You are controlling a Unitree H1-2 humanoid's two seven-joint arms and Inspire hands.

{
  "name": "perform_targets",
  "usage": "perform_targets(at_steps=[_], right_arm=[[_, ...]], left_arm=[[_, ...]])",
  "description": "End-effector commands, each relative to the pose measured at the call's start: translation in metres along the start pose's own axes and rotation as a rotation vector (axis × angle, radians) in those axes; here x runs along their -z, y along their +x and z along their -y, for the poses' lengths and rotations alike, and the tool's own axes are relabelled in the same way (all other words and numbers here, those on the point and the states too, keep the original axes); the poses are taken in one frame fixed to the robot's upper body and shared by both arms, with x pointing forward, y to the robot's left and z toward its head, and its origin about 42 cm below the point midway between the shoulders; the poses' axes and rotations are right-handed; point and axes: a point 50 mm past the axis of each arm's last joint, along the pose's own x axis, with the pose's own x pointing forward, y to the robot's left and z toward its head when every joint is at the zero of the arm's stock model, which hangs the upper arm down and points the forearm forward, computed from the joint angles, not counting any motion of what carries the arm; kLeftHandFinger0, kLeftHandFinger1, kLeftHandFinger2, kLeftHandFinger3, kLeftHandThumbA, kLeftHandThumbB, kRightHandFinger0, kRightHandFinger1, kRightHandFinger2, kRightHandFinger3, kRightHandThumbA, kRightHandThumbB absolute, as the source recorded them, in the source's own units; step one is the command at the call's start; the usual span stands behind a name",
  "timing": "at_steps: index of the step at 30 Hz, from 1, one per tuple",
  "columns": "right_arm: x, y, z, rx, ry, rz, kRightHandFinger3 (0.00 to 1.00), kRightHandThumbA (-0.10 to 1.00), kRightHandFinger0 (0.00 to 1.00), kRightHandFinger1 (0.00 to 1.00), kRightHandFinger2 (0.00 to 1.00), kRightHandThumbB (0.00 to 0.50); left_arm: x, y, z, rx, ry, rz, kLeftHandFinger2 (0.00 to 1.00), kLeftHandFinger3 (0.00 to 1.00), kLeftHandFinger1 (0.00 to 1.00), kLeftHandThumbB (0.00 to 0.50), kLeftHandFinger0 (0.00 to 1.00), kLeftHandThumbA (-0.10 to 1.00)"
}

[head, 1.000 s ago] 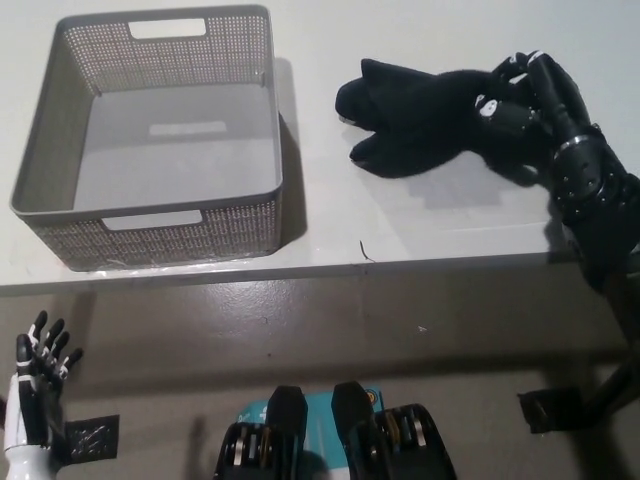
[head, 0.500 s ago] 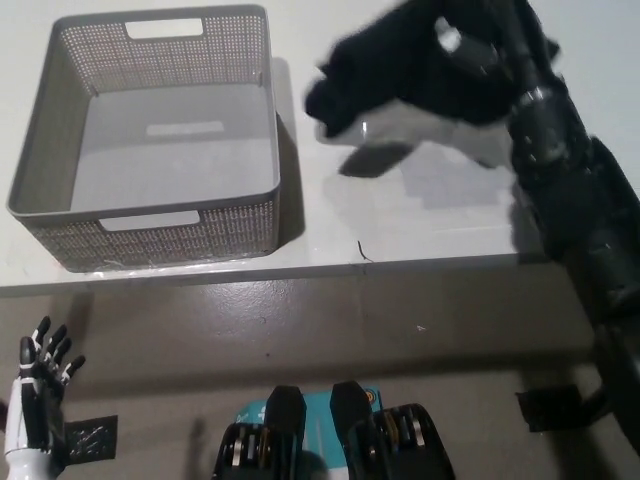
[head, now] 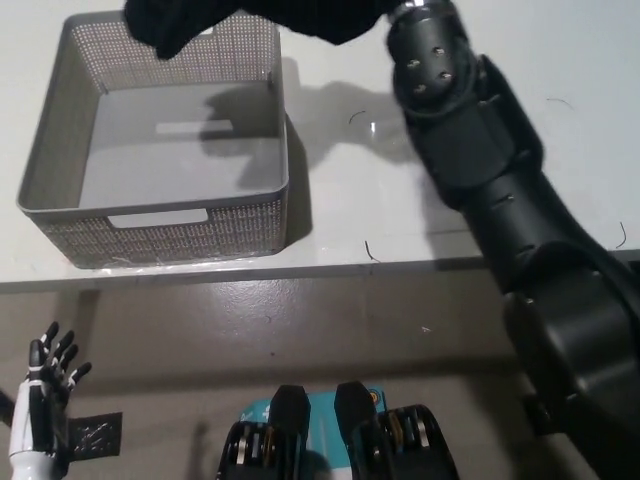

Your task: Use the right hand to pick up a t shirt on the right hand side and place it into a contianer on the left side

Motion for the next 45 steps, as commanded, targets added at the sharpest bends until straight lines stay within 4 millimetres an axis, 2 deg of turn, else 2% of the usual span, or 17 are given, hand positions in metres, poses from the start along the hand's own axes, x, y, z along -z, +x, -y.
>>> perform_targets(at_steps=[1,3,4,9,11,12,15,16,17,18,19,25,26,32,37,43,45], right_arm=[[-0.067,0.032,-0.005,0.033,0.050,0.209,0.46,-0.10,0.40,0.40,0.48,0.310],[-0.069,0.032,-0.018,-0.007,0.047,0.215,0.46,-0.10,0.38,0.38,0.47,0.310],[-0.072,0.032,-0.035,-0.033,0.020,0.198,0.45,-0.10,0.42,0.37,0.47,0.327],[-0.065,0.027,-0.066,-0.118,-0.016,0.118,0.46,-0.10,0.41,0.38,0.47,0.323],[-0.060,0.026,-0.068,-0.130,-0.042,0.092,0.47,-0.10,0.40,0.36,0.47,0.318],[-0.054,0.023,-0.074,-0.150,-0.055,0.029,0.51,-0.10,0.50,0.41,0.51,0.285],[-0.043,0.016,-0.076,-0.161,-0.050,0.004,0.53,-0.10,0.47,0.43,0.53,0.299],[-0.037,0.014,-0.084,-0.341,-0.160,-0.050,1.00,0.18,1.00,1.00,1.00,0.441],[-0.036,0.014,-0.084,-0.358,-0.173,-0.057,1.00,0.19,1.00,1.00,1.00,0.463],[-0.033,0.014,-0.087,-0.413,-0.211,-0.105,1.00,0.40,1.00,1.00,1.00,0.499],[-0.030,0.009,-0.091,-0.425,-0.227,-0.109,1.00,0.47,1.00,1.00,1.00,0.500],[-0.014,-0.002,-0.093,-0.441,-0.187,-0.153,1.00,0.59,1.00,1.00,1.00,0.500],[-0.010,-0.002,-0.088,-0.442,-0.202,-0.154,1.00,0.56,1.00,1.00,1.00,0.500],[0.002,-0.002,-0.073,-0.433,-0.213,-0.160,1.00,0.53,1.00,1.00,1.00,0.500],[0.017,-0.003,-0.047,-0.406,-0.212,-0.130,1.00,0.53,1.00,1.00,1.00,0.500],[0.037,-0.024,0.017,-0.322,-0.274,-0.043,1.00,0.81,1.00,1.00,1.00,0.500],[0.044,-0.042,0.054,-0.274,-0.233,-0.053,1.00,0.87,1.00,1.00,1.00,0.500]], left_arm=[[-0.014,0.008,0.005,0.046,0.027,0.035,1.00,1.00,1.00,0.161,0.96,1.00],[-0.013,0.007,0.010,0.054,0.018,0.031,1.00,1.00,1.00,0.199,0.97,1.00],[-0.013,0.007,0.012,0.054,0.027,0.041,1.00,1.00,1.00,0.188,0.95,1.00],[-0.012,0.006,0.022,0.060,0.018,0.044,1.00,1.00,1.00,0.127,0.94,1.00],[-0.014,0.007,0.025,0.062,0.022,0.047,1.00,1.00,1.00,0.098,0.90,1.00],[-0.015,0.008,0.028,0.067,0.028,0.043,1.00,1.00,1.00,0.085,0.88,1.00],[-0.016,0.009,0.033,0.086,0.033,0.044,1.00,1.00,1.00,0.102,0.88,1.00],[-0.017,0.009,0.033,0.097,0.025,0.034,1.00,1.00,1.00,0.088,0.91,0.99],[-0.018,0.009,0.035,0.100,0.025,0.035,1.00,1.00,1.00,0.088,0.92,0.98],[-0.019,0.010,0.035,0.106,0.028,0.033,1.00,1.00,1.00,0.077,0.93,0.97],[-0.021,0.009,0.034,0.115,0.032,0.033,1.00,1.00,1.00,0.052,0.93,0.93],[-0.022,0.008,0.029,0.127,-0.010,0.006,1.00,1.00,1.00,0.005,0.99,0.66],[-0.022,0.008,0.029,0.127,0.012,0.008,1.00,1.00,1.00,0.000,0.98,0.57],[-0.016,0.005,0.024,0.136,0.031,-0.012,1.00,1.00,1.00,0.000,0.99,0.43],[-0.014,0.002,0.022,0.131,0.031,-0.018,1.00,1.00,1.00,0.000,0.99,0.41],[-0.019,0.003,0.005,0.117,0.045,-0.024,1.00,1.00,1.00,0.060,0.96,0.58],[-0.022,0.005,0.001,0.112,0.050,-0.018,1.00,1.00,1.00,0.076,0.96,0.67]])
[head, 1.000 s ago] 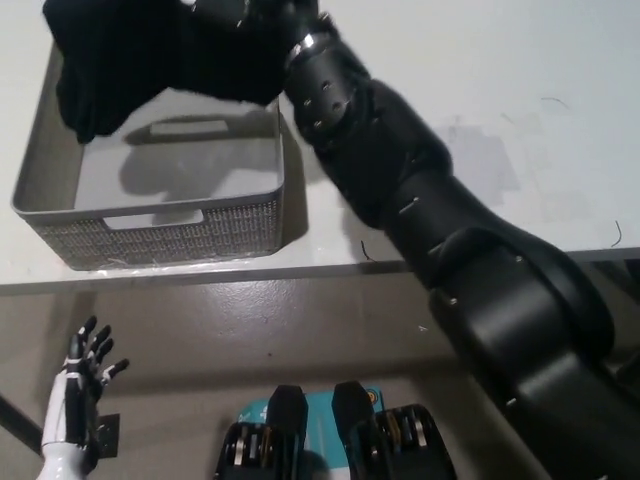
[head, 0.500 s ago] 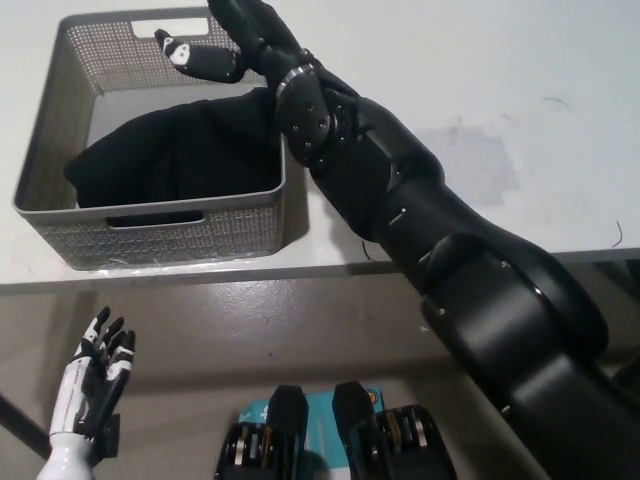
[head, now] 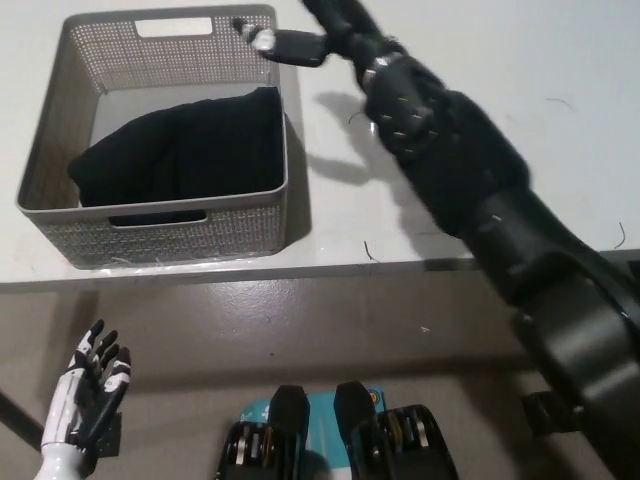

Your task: Use the right hand to pick up a t shirt on the right hand side and place it into a contianer on the left side

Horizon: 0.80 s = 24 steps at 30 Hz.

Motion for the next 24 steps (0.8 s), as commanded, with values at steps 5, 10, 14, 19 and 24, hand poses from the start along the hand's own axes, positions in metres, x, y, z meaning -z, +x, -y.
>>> perform_targets(at_steps=[5,10,14,19,24], right_arm=[[0.021,-0.089,0.095,0.219,-0.062,0.077,1.00,1.00,1.00,1.00,1.00,0.436],[0.047,-0.152,0.087,0.299,0.002,0.092,1.00,1.00,1.00,1.00,1.00,0.390],[0.073,-0.225,0.048,0.352,0.169,0.077,1.00,0.95,1.00,1.00,1.00,0.348],[0.096,-0.293,-0.013,0.292,0.241,-0.048,1.00,0.92,1.00,1.00,1.00,0.337],[0.105,-0.336,-0.050,0.233,0.315,-0.107,1.00,0.85,1.00,1.00,1.00,0.280]], left_arm=[[-0.014,0.004,-0.021,0.004,0.062,0.062,1.00,1.00,1.00,0.083,0.94,0.90],[-0.007,0.003,-0.019,-0.012,0.035,0.069,1.00,1.00,1.00,0.070,0.93,0.95],[-0.002,-0.002,-0.012,-0.032,0.025,0.061,1.00,1.00,1.00,0.093,0.90,0.98],[0.003,-0.007,-0.013,-0.044,0.009,0.052,1.00,1.00,1.00,0.124,0.89,0.99],[0.005,-0.008,-0.011,-0.046,0.005,0.050,1.00,1.00,1.00,0.097,0.90,0.98]])
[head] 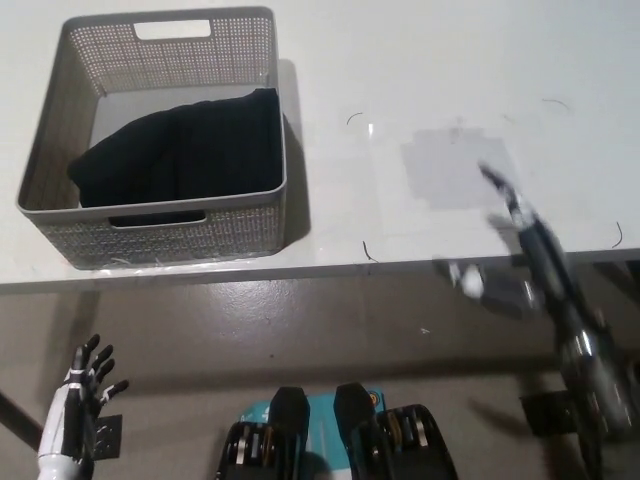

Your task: Use the right hand to pick up a t shirt on the right hand side and place it into a contianer on the left side

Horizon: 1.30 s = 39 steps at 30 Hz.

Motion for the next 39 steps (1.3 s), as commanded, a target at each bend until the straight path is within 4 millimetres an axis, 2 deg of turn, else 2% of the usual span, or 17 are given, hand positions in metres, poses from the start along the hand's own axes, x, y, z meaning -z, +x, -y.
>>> perform_targets(at_steps=[1,2,4,5,8,12,13,15,18,20,24,28,30,32,35,37,39], right_arm=[[-0.012,-0.027,0.005,0.032,0.097,0.126,1.00,0.85,1.00,1.00,1.00,0.275],[-0.004,-0.049,-0.003,0.015,0.110,0.086,1.00,0.84,1.00,1.00,1.00,0.265],[-0.002,-0.052,-0.005,0.015,0.127,0.082,1.00,0.83,1.00,1.00,1.00,0.264],[0.004,-0.066,-0.008,0.008,0.137,0.057,1.00,0.80,1.00,1.00,1.00,0.248],[0.010,-0.079,-0.008,0.003,0.132,0.021,1.00,0.77,1.00,1.00,1.00,0.255],[0.021,-0.083,-0.009,0.007,0.122,-0.010,1.00,0.76,1.00,1.00,1.00,0.270],[0.023,-0.083,-0.010,0.008,0.121,-0.017,1.00,0.70,1.00,1.00,1.00,0.251],[0.039,-0.086,-0.016,0.000,0.080,-0.056,1.00,0.80,1.00,1.00,1.00,0.299],[0.046,-0.082,-0.017,0.008,0.062,-0.078,1.00,0.84,1.00,1.00,1.00,0.320],[0.048,-0.078,-0.016,0.005,0.061,-0.074,1.00,0.83,1.00,1.00,1.00,0.304],[0.047,-0.080,-0.016,0.004,0.043,-0.080,1.00,0.84,1.00,1.00,1.00,0.310],[0.042,-0.084,-0.018,0.017,0.045,-0.088,1.00,0.86,1.00,1.00,1.00,0.320],[0.039,-0.084,-0.018,0.030,0.056,-0.081,1.00,0.84,1.00,1.00,1.00,0.307],[0.022,-0.084,-0.015,0.073,0.050,-0.056,1.00,0.82,1.00,1.00,1.00,0.286],[0.008,-0.083,-0.017,0.128,0.218,-0.070,1.00,0.72,1.00,1.00,1.00,0.222],[0.007,-0.082,-0.015,0.141,0.239,-0.078,1.00,0.70,1.00,1.00,1.00,0.210],[0.020,-0.083,-0.021,0.123,0.241,-0.103,1.00,0.69,1.00,1.00,1.00,0.213]], left_arm=[[-0.007,-0.002,-0.004,-0.026,0.000,0.081,1.00,1.00,1.00,0.098,0.90,0.98],[-0.007,-0.001,-0.005,-0.025,0.006,0.082,1.00,1.00,1.00,0.087,0.90,0.98],[-0.007,0.000,-0.006,-0.029,0.003,0.086,1.00,1.00,1.00,0.085,0.90,0.98],[-0.007,0.000,-0.005,-0.031,0.000,0.085,1.00,1.00,1.00,0.098,0.90,0.98],[-0.007,0.000,-0.004,-0.037,0.001,0.093,1.00,1.00,1.00,0.122,0.88,0.99],[-0.008,0.002,-0.002,-0.030,-0.005,0.102,1.00,1.00,1.00,0.154,0.88,1.00],[-0.007,0.003,-0.002,-0.029,-0.010,0.102,1.00,1.00,1.00,0.144,0.88,1.00],[-0.006,0.002,-0.002,-0.024,0.007,0.106,1.00,1.00,1.00,0.162,0.89,1.00],[-0.007,0.005,-0.003,-0.026,0.013,0.115,1.00,1.00,1.00,0.171,0.88,1.00],[-0.007,0.004,-0.003,-0.027,0.008,0.115,1.00,1.00,1.00,0.184,0.87,1.00],[-0.003,0.000,-0.003,-0.028,0.014,0.114,1.00,1.00,1.00,0.197,0.87,1.00],[-0.004,0.001,-0.002,-0.030,0.022,0.121,1.00,1.00,1.00,0.162,0.87,1.00],[-0.004,0.002,-0.001,-0.024,0.021,0.121,1.00,1.00,1.00,0.141,0.87,1.00],[-0.002,0.000,0.003,-0.016,0.005,0.103,1.00,1.00,1.00,0.152,0.87,1.00],[0.001,-0.007,0.003,-0.012,0.012,0.099,1.00,1.00,1.00,0.156,0.88,1.00],[0.004,-0.010,0.007,-0.021,-0.008,0.095,1.00,1.00,1.00,0.160,0.88,0.99],[0.003,-0.011,0.005,-0.027,-0.034,0.092,1.00,1.00,1.00,0.157,0.89,0.99]])
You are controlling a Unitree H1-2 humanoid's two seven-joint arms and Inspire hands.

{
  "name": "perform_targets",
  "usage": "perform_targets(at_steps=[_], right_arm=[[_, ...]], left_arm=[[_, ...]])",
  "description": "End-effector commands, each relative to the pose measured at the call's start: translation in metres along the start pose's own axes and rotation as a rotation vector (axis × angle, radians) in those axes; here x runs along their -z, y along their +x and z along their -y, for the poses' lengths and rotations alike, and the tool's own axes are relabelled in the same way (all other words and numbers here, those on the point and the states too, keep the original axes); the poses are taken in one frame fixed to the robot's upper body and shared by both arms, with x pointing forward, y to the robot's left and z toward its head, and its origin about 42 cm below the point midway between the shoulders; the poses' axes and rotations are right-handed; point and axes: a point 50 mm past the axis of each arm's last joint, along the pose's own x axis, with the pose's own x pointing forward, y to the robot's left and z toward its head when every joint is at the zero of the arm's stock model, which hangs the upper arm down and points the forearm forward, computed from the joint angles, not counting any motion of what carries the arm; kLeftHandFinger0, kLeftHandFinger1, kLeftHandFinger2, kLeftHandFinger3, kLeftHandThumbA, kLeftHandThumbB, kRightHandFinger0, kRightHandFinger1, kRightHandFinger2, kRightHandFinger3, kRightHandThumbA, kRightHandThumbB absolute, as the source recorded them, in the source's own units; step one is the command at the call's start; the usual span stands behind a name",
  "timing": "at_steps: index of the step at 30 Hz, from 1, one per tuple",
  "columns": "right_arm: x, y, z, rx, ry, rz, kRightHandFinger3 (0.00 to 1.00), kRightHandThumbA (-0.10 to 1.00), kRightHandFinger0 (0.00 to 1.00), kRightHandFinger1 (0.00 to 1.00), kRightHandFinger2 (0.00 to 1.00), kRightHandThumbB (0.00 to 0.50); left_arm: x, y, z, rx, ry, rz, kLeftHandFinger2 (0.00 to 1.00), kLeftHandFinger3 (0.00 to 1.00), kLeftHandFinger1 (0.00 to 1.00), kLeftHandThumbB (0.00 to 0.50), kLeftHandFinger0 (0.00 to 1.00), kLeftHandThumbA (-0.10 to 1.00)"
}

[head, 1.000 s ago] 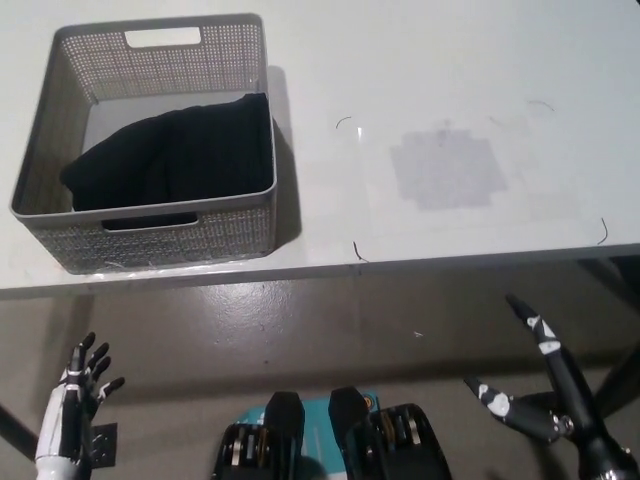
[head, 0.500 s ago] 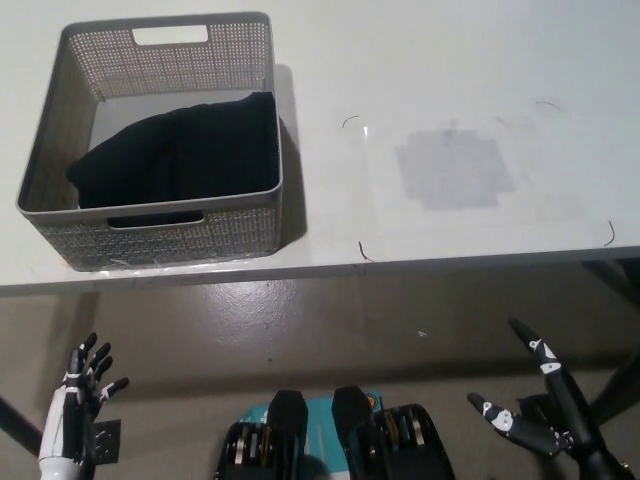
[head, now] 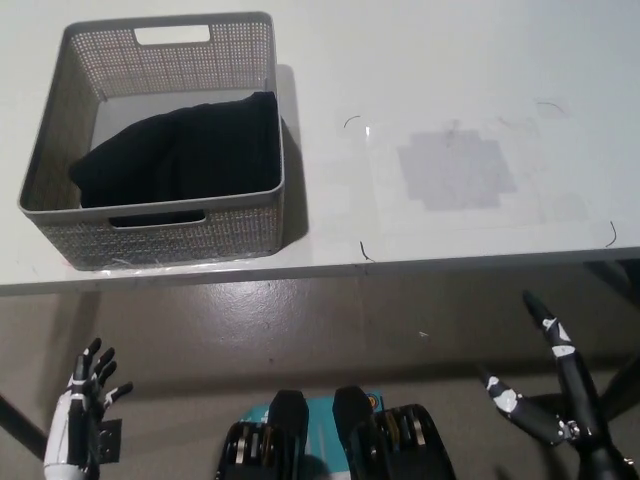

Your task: Use the right hand to pick up a t shirt on the right hand side and place it into a contianer on the left side

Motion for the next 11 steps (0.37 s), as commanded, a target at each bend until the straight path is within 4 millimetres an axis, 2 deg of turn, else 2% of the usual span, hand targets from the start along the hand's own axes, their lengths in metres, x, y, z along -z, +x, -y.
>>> perform_targets(at_steps=[1,2,4,7,8,11], right_arm=[[0.004,0.004,0.004,0.025,0.067,-0.023,1.00,0.69,1.00,1.00,1.00,0.214],[0.017,-0.001,0.004,-0.026,0.044,-0.055,1.00,0.70,1.00,1.00,1.00,0.216],[0.024,-0.001,0.004,-0.065,0.014,-0.053,1.00,0.75,1.00,1.00,1.00,0.249],[0.021,0.002,0.003,-0.087,0.018,-0.042,1.00,0.78,1.00,1.00,1.00,0.262],[0.021,0.004,0.003,-0.094,0.018,-0.039,1.00,0.77,1.00,1.00,1.00,0.240],[0.022,0.007,0.003,-0.113,-0.022,-0.035,1.00,0.79,1.00,1.00,1.00,0.237]], left_arm=[[-0.009,-0.003,-0.004,-0.025,-0.020,0.059,1.00,1.00,1.00,0.157,0.89,1.00],[-0.008,-0.004,-0.007,-0.028,-0.022,0.050,1.00,1.00,1.00,0.140,0.90,0.99],[-0.008,-0.006,-0.009,-0.036,-0.018,0.060,1.00,1.00,1.00,0.135,0.90,1.00],[-0.005,-0.011,-0.014,-0.044,0.006,0.062,1.00,1.00,1.00,0.122,0.89,1.00],[-0.005,-0.011,-0.014,-0.048,0.009,0.060,1.00,1.00,1.00,0.126,0.89,1.00],[-0.005,-0.011,-0.014,-0.047,0.020,0.068,1.00,1.00,1.00,0.119,0.89,1.00]])
